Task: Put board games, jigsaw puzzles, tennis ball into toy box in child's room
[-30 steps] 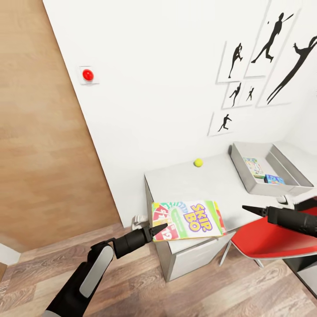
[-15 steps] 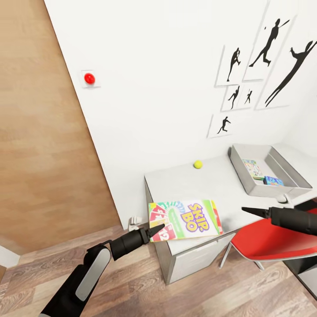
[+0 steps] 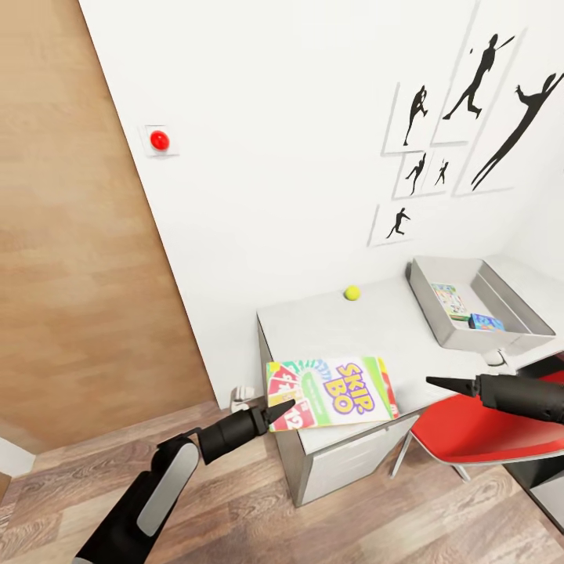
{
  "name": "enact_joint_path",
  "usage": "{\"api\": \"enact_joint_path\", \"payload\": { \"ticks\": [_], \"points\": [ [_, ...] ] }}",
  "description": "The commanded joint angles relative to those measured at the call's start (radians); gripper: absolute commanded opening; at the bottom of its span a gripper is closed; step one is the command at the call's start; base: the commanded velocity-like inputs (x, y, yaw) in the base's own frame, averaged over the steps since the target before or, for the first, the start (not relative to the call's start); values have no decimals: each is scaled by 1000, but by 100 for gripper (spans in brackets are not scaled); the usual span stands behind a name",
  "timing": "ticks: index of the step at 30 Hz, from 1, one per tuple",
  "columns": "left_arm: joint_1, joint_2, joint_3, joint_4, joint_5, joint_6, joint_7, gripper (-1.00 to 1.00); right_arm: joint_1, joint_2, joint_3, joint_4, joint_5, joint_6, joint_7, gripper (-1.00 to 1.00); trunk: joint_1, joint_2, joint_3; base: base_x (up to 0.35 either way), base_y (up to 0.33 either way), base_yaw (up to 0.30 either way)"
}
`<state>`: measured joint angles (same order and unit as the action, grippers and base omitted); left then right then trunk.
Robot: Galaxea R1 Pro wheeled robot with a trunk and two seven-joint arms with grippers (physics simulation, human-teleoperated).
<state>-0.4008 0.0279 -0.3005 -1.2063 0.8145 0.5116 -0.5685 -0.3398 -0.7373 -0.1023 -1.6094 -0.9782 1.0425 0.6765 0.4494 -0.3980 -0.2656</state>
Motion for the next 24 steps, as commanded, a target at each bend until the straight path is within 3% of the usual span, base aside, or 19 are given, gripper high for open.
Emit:
{"api": "enact_joint_path", "payload": {
  "ticks": [1,16,24],
  "points": [
    [-2,0,-2,2,10,8,3,-100,-2,0,7,0,3,5,7,100,1,-2,-2,0,0,0],
    [-10,-10,-4,24,12,19,-24,-100,-9,1,36,6,-6,5,21,100,1,-2,-2,0,0,0],
    [-13,-13,-5,30,12,23,-47,-100,-10,0,33,7,-10,5,82,100,1,-2,-2,0,0,0]
  ]
}}
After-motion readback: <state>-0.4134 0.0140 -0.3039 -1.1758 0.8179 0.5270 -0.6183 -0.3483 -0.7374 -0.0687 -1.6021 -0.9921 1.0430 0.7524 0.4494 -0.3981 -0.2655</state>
